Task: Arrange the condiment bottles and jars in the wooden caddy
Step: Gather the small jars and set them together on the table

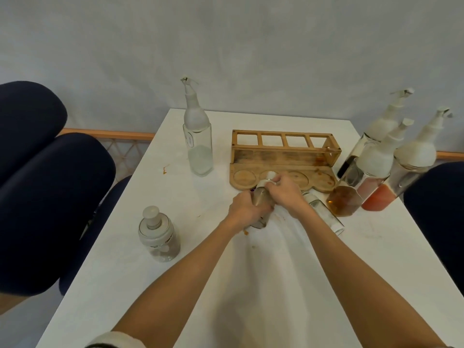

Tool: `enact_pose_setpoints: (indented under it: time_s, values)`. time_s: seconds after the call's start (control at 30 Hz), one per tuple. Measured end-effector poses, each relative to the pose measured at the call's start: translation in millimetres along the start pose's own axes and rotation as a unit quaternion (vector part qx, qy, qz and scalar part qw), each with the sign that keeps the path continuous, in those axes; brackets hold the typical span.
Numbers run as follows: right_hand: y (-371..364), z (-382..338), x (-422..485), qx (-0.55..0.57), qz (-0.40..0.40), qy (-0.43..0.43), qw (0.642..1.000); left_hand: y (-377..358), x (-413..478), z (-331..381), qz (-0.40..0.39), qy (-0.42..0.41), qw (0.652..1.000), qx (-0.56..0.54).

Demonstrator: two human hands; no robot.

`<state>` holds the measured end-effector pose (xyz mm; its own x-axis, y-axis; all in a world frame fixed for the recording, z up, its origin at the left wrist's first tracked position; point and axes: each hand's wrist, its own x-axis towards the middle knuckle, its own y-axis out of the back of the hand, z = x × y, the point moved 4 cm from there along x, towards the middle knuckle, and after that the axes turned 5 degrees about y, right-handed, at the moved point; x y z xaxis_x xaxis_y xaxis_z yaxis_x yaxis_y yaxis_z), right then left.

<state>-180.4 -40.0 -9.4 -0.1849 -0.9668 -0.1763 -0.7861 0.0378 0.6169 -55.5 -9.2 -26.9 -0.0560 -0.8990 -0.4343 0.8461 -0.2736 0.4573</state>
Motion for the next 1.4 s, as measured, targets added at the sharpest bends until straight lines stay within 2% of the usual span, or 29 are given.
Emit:
enact_pose_setpoints:
  time_s: [0.2, 0.63, 0.83, 1.17, 1.4]
  values:
    - [3, -7, -19, 0.09, 0.023, 0.055, 0.994, 16, -13, -16, 0.043, -0.052, 0.996, -0.063]
    - [-22, -22, -84, 0.217, -0.047, 0.12, 0.968, 43, -66, -59, 0.086, -0.116, 0.965, -0.217]
    - [-43, -23, -112, 0.222, -0.103, 0.13, 0.961, 48, -87, -82, 0.078, -0.13, 0.948, -0.281]
    - [-71, -33, -136, 0.205, -0.121, 0.172, 0.956, 63, -102, -113, 0.107, -0.129, 0.935, -0.314]
    - [-81, -30, -144, 0.208, -0.124, 0.178, 0.954, 65, -108, -125, 0.11, -0.13, 0.937, -0.304]
